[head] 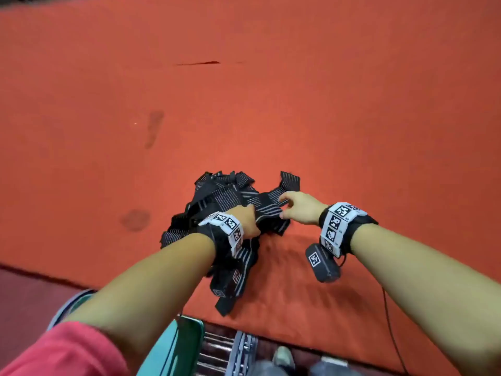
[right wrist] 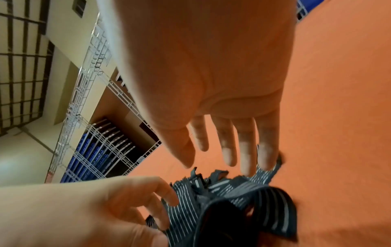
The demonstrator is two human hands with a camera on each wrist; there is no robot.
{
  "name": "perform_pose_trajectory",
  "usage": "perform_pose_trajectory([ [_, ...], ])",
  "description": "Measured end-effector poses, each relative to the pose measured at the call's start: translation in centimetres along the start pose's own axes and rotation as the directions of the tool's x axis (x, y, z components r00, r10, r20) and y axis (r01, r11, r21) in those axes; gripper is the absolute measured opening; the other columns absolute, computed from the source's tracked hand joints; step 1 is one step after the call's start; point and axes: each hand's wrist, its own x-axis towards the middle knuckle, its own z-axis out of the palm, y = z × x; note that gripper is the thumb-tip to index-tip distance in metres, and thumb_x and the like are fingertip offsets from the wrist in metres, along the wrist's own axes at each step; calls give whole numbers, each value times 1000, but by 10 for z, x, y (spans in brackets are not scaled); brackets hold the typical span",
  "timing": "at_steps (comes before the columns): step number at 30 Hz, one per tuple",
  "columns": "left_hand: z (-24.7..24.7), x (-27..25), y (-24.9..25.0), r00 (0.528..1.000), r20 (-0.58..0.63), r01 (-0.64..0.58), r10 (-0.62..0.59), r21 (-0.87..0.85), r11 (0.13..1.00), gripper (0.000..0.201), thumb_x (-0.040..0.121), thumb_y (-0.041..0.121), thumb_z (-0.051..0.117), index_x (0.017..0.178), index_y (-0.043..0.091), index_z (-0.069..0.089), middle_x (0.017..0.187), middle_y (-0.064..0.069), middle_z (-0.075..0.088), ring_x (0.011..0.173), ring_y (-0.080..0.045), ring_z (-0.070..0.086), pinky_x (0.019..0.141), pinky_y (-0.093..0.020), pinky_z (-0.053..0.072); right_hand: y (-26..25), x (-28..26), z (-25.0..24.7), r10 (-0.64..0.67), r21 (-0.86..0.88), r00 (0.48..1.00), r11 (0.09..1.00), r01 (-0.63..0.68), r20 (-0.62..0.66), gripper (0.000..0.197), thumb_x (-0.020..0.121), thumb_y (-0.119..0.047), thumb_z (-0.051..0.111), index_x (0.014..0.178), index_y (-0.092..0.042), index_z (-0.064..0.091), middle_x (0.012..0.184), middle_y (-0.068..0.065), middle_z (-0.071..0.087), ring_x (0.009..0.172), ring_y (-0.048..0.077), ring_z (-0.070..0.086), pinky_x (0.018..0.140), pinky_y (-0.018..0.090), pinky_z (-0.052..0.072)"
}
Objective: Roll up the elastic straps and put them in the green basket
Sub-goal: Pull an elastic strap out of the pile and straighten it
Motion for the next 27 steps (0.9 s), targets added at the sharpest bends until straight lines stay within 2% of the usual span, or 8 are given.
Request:
perform_pose_trajectory([
  [2,21,3,-4,998,24,65,-65,-23,998,76,77,47,72,137,13,39,122,-16,59,109,-34,62,92,-43,52,11,8,21,42,137,998,989,-46,37,50,88,-16,66,136,-16,52,100,6,65,79,21,56,59,27,44],
  [5,51,6,-14,992,12,125,-124,-28,992,80,74,51,75,134,14,36,123,-15,57,108,-34,61,91,-45,52,26,24,54,53,217,992,973,-78,116,57,91,-11,61,144,-22,41,84,7,60,75,23,54,55,28,41],
  [11,95,21,-23,982,-75,168,-172,-54,984,86,70,59,75,133,16,35,121,-11,60,110,-32,62,92,-42,52,39,53,96,-44,294,993,956,11,105,69,94,-8,57,153,-31,28,96,10,53,79,21,51,59,30,43],
  [15,118,27,-26,975,-127,174,-184,-85,981,76,70,50,63,131,17,32,111,-12,65,99,-32,65,90,-43,53,46,64,115,-102,212,995,972,98,11,70,92,-12,61,153,-29,30,97,6,58,84,20,57,76,42,57],
  [18,137,19,-28,959,-210,170,-188,-102,980,69,77,37,58,137,17,29,113,-14,64,101,-34,65,93,-45,52,55,56,125,-122,233,991,963,131,-54,63,92,-8,58,150,-23,38,113,11,60,93,20,57,83,47,57],
  [22,155,0,-37,943,-305,93,-134,-147,985,61,88,14,54,143,10,29,121,-20,62,110,-37,61,96,-43,48,64,26,129,-131,224,980,961,163,-152,60,92,-4,53,147,-22,42,117,9,59,96,18,53,80,39,52],
  [25,163,-16,-42,932,-346,42,-106,-189,981,49,93,12,50,140,9,36,123,-23,61,113,-39,60,96,-43,46,67,1,134,-119,205,972,965,161,-204,61,89,-2,53,147,-20,43,132,12,60,93,18,54,73,34,52],
  [27,162,-24,-44,937,-337,16,-89,-214,977,49,94,14,50,140,10,36,123,-23,62,113,-39,60,97,-43,46,63,-13,134,-157,146,956,969,197,-249,54,88,0,54,140,-15,52,129,16,63,86,20,56,66,32,50],
])
